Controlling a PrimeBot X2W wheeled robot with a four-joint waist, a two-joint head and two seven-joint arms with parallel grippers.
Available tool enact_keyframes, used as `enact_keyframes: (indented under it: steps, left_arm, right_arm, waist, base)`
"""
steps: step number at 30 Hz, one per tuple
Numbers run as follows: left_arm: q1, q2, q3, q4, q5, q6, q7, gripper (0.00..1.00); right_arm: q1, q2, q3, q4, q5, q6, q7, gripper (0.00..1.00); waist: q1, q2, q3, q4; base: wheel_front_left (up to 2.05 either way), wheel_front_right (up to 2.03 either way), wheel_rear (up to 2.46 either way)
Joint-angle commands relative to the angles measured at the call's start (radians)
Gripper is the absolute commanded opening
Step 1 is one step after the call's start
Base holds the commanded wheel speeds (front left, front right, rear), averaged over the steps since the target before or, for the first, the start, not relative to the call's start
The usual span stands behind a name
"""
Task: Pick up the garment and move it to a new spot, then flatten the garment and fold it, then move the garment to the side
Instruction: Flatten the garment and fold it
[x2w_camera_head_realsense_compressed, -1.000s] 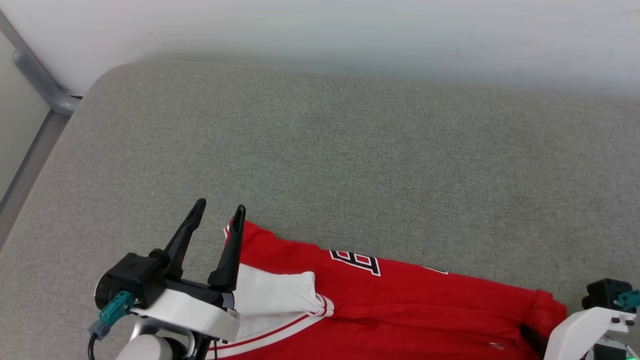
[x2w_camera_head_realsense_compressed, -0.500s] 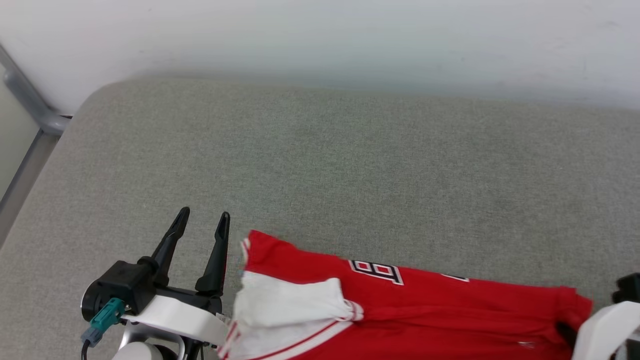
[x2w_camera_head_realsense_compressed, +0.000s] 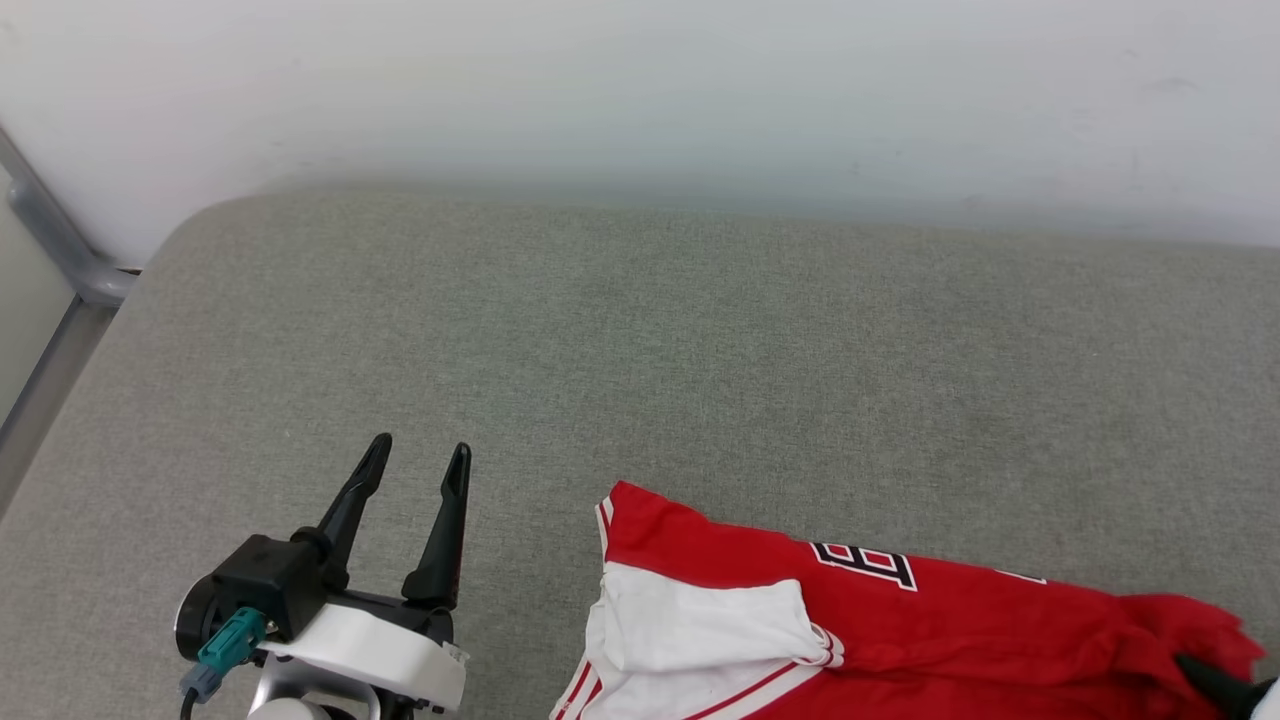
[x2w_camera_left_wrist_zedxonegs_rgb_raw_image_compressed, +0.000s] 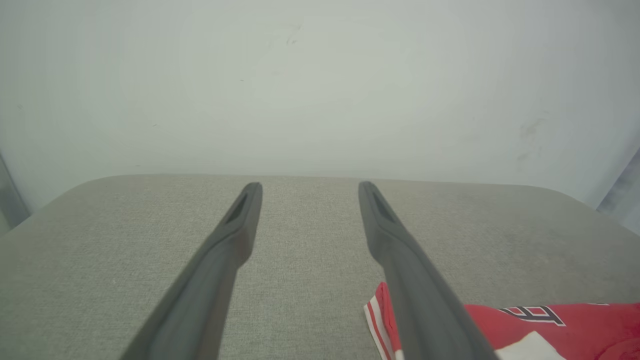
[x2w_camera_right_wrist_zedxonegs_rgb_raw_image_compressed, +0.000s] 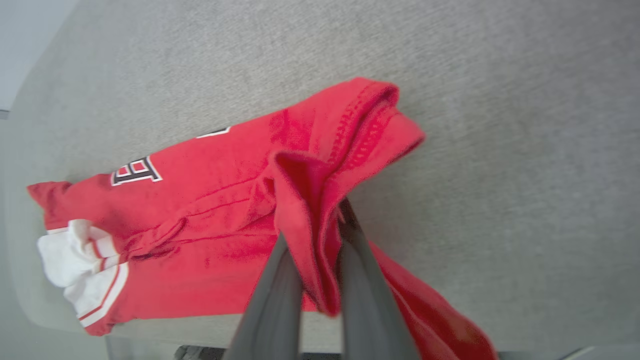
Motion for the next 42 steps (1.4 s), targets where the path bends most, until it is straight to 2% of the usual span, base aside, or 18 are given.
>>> enact_keyframes:
  steps: [1, 4, 7, 12, 15, 23, 29, 36, 37, 38, 39, 42]
  left_arm:
    - [0.011, -0.001, -0.001, 0.004, -0.004, -0.002, 0.000, 1.00]
    - [0.011, -0.003, -0.006, 0.004, -0.006, -0.004, 0.001, 1.00]
    - [0.012, -0.005, -0.013, 0.003, -0.006, -0.003, 0.007, 1.00]
    - [0.012, -0.005, -0.021, 0.003, -0.009, -0.001, 0.014, 1.00]
    - [0.010, -0.008, -0.021, 0.004, -0.014, -0.001, 0.017, 1.00]
    - [-0.012, -0.010, -0.027, 0.006, -0.022, -0.009, 0.014, 1.00]
    - [-0.029, -0.015, -0.034, 0.019, -0.019, -0.014, 0.014, 1.00]
    - [-0.053, -0.022, -0.034, 0.032, -0.016, -0.023, 0.005, 1.00]
    - [-0.056, -0.023, -0.033, 0.034, -0.016, -0.024, 0.004, 1.00]
    - [-0.058, -0.025, -0.033, 0.035, -0.017, -0.024, 0.003, 1.00]
    - [-0.060, -0.027, -0.033, 0.037, -0.016, -0.026, 0.001, 1.00]
    - [-0.064, -0.030, -0.033, 0.045, -0.015, -0.033, -0.002, 1.00]
  right_arm:
    - [-0.018, 0.009, -0.004, -0.003, 0.041, -0.001, 0.028, 0.00]
    - [-0.036, 0.025, -0.026, 0.006, 0.228, -0.001, 0.126, 0.00]
    - [-0.030, 0.029, 0.011, 0.069, 0.415, -0.001, 0.163, 0.00]
    - [-0.027, 0.028, 0.140, 0.146, 0.666, -0.001, 0.129, 0.00]
    - [-0.030, 0.028, 0.235, 0.161, 0.761, -0.001, 0.078, 0.00]
    - [-0.079, 0.028, 0.500, 0.194, 0.898, -0.001, -0.076, 0.00]
    - [-0.138, 0.028, 0.676, 0.237, 0.934, 0.000, -0.208, 0.00]
    - [-0.196, 0.028, 0.793, 0.301, 0.914, 0.000, -0.323, 0.00]
    - [-0.203, 0.028, 0.802, 0.309, 0.909, 0.000, -0.334, 0.17]
    - [-0.210, 0.028, 0.810, 0.316, 0.904, 0.000, -0.347, 0.49]
    - [-0.215, 0.028, 0.818, 0.323, 0.896, 0.000, -0.356, 1.00]
    - [-0.228, 0.028, 0.840, 0.331, 0.888, 0.000, -0.380, 1.00]
  waist:
    - [0.0000, -0.0001, -0.004, 0.000]
    - [0.0000, -0.0001, -0.011, 0.004]
    - [0.0000, -0.0001, -0.015, 0.011]
    - [0.0000, -0.0001, -0.019, 0.024]
    - [0.0000, -0.0001, -0.018, 0.032]
    - [0.0000, -0.0001, -0.002, 0.062]
    - [0.0000, -0.0001, 0.018, 0.091]
    - [0.0000, -0.0001, 0.052, 0.109]
    - [0.0000, -0.0001, 0.057, 0.110]
    - [0.0000, -0.0001, 0.063, 0.110]
    - [0.0000, -0.0001, 0.066, 0.110]
    - [0.0000, -0.0001, 0.073, 0.111]
  base:
    - [0.00, 0.00, 0.00]
    - [0.00, 0.00, 0.00]
    - [0.00, 0.00, 0.00]
    - [0.00, 0.00, 0.00]
    - [0.00, 0.00, 0.00]
    - [0.00, 0.00, 0.00]
    - [0.00, 0.00, 0.00]
    - [0.00, 0.00, 0.00]
    - [0.00, 0.00, 0.00]
    - [0.00, 0.00, 0.00]
    - [0.00, 0.00, 0.00]
    - [0.00, 0.00, 0.00]
